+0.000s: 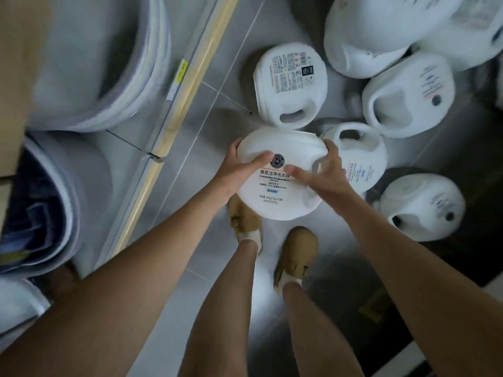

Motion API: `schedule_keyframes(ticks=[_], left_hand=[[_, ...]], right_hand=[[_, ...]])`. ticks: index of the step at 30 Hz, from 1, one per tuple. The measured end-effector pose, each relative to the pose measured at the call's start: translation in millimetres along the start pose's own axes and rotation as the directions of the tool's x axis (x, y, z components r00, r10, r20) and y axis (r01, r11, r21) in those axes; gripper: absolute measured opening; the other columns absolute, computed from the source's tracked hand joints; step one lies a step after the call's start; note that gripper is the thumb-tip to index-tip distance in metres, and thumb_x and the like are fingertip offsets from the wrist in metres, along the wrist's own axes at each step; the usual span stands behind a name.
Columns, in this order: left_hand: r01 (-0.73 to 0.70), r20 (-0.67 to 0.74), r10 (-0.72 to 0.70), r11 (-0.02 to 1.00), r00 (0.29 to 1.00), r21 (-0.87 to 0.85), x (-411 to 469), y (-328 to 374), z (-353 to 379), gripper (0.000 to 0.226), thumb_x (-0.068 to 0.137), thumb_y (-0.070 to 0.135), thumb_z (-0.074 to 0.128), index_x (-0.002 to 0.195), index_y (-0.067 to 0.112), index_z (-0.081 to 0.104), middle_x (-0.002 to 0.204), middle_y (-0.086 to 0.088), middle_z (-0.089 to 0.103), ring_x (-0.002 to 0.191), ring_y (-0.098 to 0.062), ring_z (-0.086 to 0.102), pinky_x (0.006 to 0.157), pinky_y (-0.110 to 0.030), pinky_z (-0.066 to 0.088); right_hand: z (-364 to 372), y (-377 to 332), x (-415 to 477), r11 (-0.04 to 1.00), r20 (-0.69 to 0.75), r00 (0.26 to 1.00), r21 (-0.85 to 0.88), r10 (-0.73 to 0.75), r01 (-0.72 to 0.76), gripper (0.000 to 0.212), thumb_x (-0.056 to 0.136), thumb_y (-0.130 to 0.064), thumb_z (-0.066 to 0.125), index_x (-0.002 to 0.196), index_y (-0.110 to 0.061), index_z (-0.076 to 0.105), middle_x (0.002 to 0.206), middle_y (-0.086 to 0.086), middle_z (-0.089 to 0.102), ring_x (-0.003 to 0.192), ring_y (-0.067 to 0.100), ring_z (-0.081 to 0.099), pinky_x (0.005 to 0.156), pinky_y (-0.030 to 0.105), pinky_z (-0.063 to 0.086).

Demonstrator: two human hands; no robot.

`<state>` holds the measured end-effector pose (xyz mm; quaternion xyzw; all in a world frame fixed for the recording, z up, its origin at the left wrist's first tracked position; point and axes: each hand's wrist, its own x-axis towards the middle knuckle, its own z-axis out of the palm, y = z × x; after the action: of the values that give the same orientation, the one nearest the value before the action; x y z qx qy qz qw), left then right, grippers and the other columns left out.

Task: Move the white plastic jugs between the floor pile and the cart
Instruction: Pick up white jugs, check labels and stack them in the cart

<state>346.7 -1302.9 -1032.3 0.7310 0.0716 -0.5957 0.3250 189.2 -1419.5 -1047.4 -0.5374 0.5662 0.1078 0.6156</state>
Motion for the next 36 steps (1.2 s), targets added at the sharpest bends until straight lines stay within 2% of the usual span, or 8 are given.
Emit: schedule_keyframes(ticks=[9, 13, 17, 21, 24, 26, 29, 36], left_hand=[[-0.144, -0.091, 0.138, 0.987, 0.986, -0.065, -193.6, 41.2, -11.1, 0.078, 0.082, 0.038, 0.071, 0.145, 0.026, 0.027, 0.124, 0.003, 0.057, 0.089, -0.003, 0.06, 0.052, -0.014, 0.048], [-0.211, -0.173, 0.187, 0.969, 0.967, -0.129, -287.7, 38.6, -12.7, 0.086, 0.078, 0.04, 0.075, 0.147, 0.021, 0.026, 0.132, -0.001, 0.056, 0.108, -0.015, 0.06, 0.08, -0.028, 0.052], [-0.266, -0.241, 0.217, 0.945, 0.946, -0.192, -387.6, 32.1, -9.6, 0.08, 0.079, 0.036, 0.074, 0.143, 0.019, 0.031, 0.127, -0.004, 0.058, 0.102, -0.013, 0.061, 0.075, -0.025, 0.051], [-0.337, -0.345, 0.248, 0.913, 0.905, -0.228, -481.9, 24.2, -7.2, 0.076, 0.08, 0.031, 0.074, 0.141, 0.02, 0.029, 0.125, 0.0, 0.055, 0.099, -0.012, 0.058, 0.068, -0.018, 0.047], [-0.405, -0.431, 0.264, 0.872, 0.863, -0.276, -536.4, 11.6, -13.1, 0.076, 0.078, 0.029, 0.078, 0.138, 0.02, 0.032, 0.129, -0.003, 0.056, 0.101, -0.014, 0.06, 0.073, -0.022, 0.05], [-0.431, -0.487, 0.249, 0.847, 0.838, -0.31, -568.8, 0.2, -19.1, 0.088, 0.074, 0.035, 0.081, 0.142, 0.018, 0.028, 0.128, 0.0, 0.057, 0.103, -0.014, 0.061, 0.077, -0.024, 0.049], [-0.492, -0.578, 0.226, 0.794, 0.784, -0.357, -614.2, -20.0, -28.7, 0.071, 0.079, 0.027, 0.076, 0.135, 0.021, 0.032, 0.113, 0.006, 0.058, 0.092, -0.007, 0.06, 0.07, -0.02, 0.05], [-0.585, -0.726, 0.115, 0.682, 0.678, -0.439, -699.5, -112.0, -38.6, 0.089, 0.069, 0.038, 0.083, 0.141, 0.022, 0.033, 0.127, -0.002, 0.056, 0.111, -0.023, 0.059, 0.093, -0.046, 0.051]], right_hand=[[-45.4, -94.6, -155.3, 0.977, 0.072, 0.984, -0.128, -0.163, 0.171, 0.105, 0.056, -0.052, 0.088, 0.139, -0.026, 0.029, 0.135, 0.004, 0.041, 0.11, 0.015, 0.051, 0.093, 0.041, 0.053], [-58.2, -126.5, -239.6, 0.956, 0.13, 0.967, -0.172, -0.219, 0.24, 0.099, 0.059, -0.049, 0.087, 0.137, -0.025, 0.031, 0.133, 0.004, 0.042, 0.118, 0.021, 0.048, 0.1, 0.043, 0.047], [-72.5, -155.9, -321.5, 0.923, 0.184, 0.947, -0.237, -0.264, 0.304, 0.106, 0.059, -0.051, 0.086, 0.142, -0.023, 0.029, 0.136, 0.007, 0.043, 0.122, 0.024, 0.047, 0.103, 0.044, 0.045], [-75.5, -185.4, -388.0, 0.865, 0.28, 0.91, -0.317, -0.306, 0.389, 0.125, 0.037, -0.077, 0.081, 0.141, -0.032, 0.028, 0.138, 0.004, 0.044, 0.127, 0.026, 0.047, 0.102, 0.052, 0.045], [-70.1, -199.8, -429.8, 0.817, 0.346, 0.867, -0.331, -0.359, 0.471, 0.128, 0.03, -0.079, 0.081, 0.139, -0.034, 0.03, 0.136, 0.001, 0.047, 0.126, 0.023, 0.048, 0.1, 0.051, 0.047], [-60.0, -217.5, -475.7, 0.768, 0.384, 0.828, -0.347, -0.408, 0.539, 0.116, 0.044, -0.064, 0.087, 0.14, -0.027, 0.033, 0.133, 0.0, 0.046, 0.122, 0.018, 0.048, 0.096, 0.046, 0.049], [-38.5, -229.5, -514.9, 0.696, 0.467, 0.764, -0.355, -0.446, 0.624, 0.097, 0.065, -0.038, 0.088, 0.142, -0.019, 0.033, 0.129, -0.001, 0.046, 0.118, 0.015, 0.047, 0.095, 0.031, 0.043], [21.0, -201.7, -608.0, 0.599, 0.643, 0.622, -0.301, -0.447, 0.742, 0.121, 0.04, -0.064, 0.085, 0.141, -0.029, 0.029, 0.137, 0.003, 0.043, 0.127, 0.019, 0.045, 0.105, 0.043, 0.044]])
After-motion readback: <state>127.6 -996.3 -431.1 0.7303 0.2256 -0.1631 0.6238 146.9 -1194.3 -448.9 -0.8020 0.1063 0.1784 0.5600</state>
